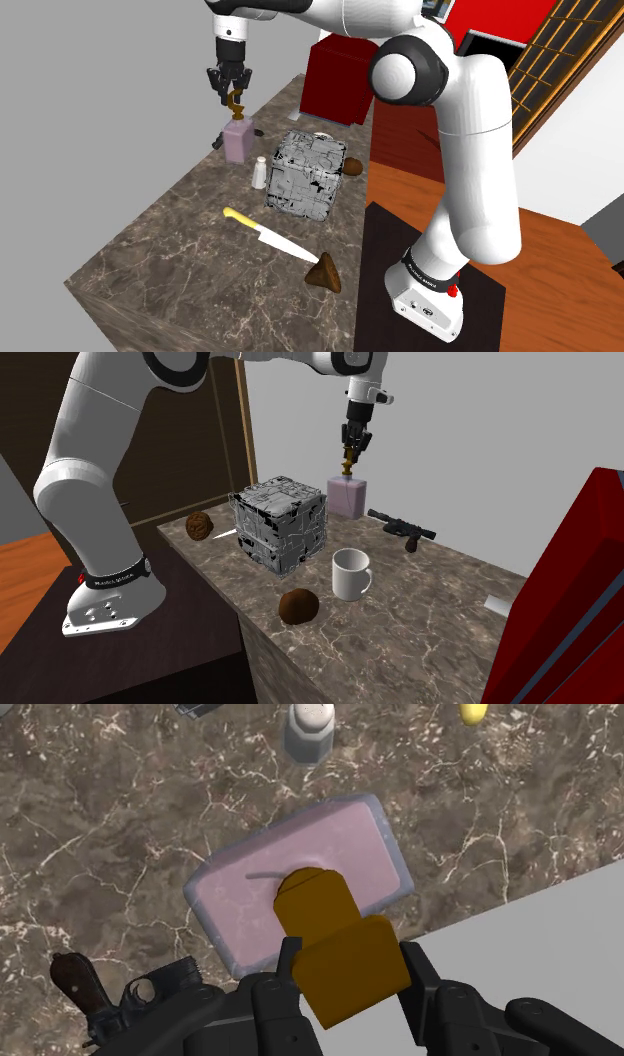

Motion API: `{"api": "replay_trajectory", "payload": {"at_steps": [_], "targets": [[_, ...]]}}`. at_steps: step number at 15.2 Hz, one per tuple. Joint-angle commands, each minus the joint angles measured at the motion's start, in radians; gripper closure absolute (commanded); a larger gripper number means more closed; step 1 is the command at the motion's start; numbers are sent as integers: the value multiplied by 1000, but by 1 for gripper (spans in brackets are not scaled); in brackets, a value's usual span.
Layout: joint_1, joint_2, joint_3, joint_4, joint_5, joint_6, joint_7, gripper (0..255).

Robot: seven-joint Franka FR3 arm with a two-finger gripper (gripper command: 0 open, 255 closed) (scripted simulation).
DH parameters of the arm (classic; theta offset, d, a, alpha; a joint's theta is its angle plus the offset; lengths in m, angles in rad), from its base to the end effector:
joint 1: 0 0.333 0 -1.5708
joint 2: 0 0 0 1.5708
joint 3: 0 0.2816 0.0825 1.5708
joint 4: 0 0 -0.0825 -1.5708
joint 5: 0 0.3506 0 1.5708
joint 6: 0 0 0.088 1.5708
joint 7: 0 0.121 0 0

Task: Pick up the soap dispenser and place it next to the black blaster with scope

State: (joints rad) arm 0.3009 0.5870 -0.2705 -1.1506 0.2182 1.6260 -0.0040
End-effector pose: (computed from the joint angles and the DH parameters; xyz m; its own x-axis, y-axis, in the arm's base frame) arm 0.6523 0.0875 0.4240 0.9944 0.0516 -0.0927 0.0455 -0.9967 -0.0676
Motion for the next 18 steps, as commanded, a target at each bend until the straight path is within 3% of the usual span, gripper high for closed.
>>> {"api": "replay_trajectory", "payload": {"at_steps": [1,7,14,15,18], "targets": [[4,-1,0,-28,0,28,-2,255],[10,1,2,-101,3,102,-11,255],[10,1,2,-101,3,102,-11,255],[10,1,2,-101,3,102,-11,0],[10,1,2,-101,3,102,-11,0]]}}
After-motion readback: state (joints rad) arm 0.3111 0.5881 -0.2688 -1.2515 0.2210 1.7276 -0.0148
